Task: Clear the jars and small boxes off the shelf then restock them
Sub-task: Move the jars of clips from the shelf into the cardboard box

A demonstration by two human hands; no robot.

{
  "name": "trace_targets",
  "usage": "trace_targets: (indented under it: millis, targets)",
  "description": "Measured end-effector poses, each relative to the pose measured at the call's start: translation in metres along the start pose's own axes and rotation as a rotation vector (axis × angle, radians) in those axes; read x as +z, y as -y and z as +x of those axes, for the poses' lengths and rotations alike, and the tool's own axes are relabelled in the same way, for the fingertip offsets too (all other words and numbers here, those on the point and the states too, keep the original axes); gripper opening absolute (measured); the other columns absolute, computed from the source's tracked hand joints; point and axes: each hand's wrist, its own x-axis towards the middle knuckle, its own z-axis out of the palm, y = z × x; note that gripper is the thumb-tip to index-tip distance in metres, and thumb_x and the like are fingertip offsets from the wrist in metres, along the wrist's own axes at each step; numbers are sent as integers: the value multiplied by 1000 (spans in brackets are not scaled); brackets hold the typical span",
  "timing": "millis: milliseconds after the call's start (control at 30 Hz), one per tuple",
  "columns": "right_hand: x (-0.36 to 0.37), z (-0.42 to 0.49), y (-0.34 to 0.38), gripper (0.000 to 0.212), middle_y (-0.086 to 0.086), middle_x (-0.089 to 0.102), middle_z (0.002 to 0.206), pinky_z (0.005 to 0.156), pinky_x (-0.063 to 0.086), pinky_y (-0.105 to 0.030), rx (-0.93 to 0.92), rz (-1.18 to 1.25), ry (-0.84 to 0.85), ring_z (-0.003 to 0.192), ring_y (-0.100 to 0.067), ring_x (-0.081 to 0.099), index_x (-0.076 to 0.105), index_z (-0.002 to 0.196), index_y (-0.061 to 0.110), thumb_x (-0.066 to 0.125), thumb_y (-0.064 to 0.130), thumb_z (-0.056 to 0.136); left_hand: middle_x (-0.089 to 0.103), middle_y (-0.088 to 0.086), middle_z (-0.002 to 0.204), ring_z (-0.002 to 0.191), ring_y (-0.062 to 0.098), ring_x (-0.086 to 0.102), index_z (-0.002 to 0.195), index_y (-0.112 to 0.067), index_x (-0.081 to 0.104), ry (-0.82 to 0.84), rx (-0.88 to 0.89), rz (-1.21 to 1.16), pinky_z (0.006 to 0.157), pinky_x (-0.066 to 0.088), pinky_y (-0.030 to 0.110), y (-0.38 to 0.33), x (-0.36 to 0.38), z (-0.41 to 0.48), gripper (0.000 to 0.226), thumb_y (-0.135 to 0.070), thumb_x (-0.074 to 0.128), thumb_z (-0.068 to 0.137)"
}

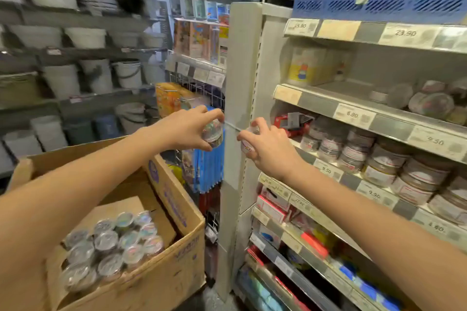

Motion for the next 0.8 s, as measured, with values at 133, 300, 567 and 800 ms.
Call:
trace_targets:
  millis: [133, 300, 567, 800]
  targets:
    - [32, 20, 69, 43, -12, 38, 129, 80, 36, -41, -67, 67, 0, 95, -37, 53, 45, 127, 24, 57, 18, 86, 47, 3, 116, 102, 27, 56, 131, -31, 36, 104, -105, 63, 77, 42, 33, 46, 15, -62, 69, -43, 75, 75]
    - [67, 53, 151, 39, -13, 37, 126, 74, 33, -39, -221, 121, 20, 93, -36, 51, 43, 127, 22, 52, 17, 90, 46, -1, 122, 105, 24, 55, 130, -39, 30, 184, -219, 40, 83, 46, 35, 105, 47, -113, 69, -45, 73, 76]
    - [140, 102, 240, 47, -13, 33, 133, 81, 37, -41, -414, 110, 180, 102, -37, 51, 33, 136, 24, 50, 13, 93, 45, 2, 122, 92, 19, 51, 141, -32, 23, 342, -345, 18, 67, 34, 29, 178, 119, -153, 75, -44, 69, 82]
    - [214, 133, 266, 41, -12, 40, 127, 88, 37, -45, -416, 29, 389, 105, -37, 53, 39, 130, 18, 53, 12, 92, 50, 2, 124, 103, 24, 57, 135, -23, 30, 414, -411, -70, 70, 45, 33, 207, 200, -154, 73, -43, 71, 79]
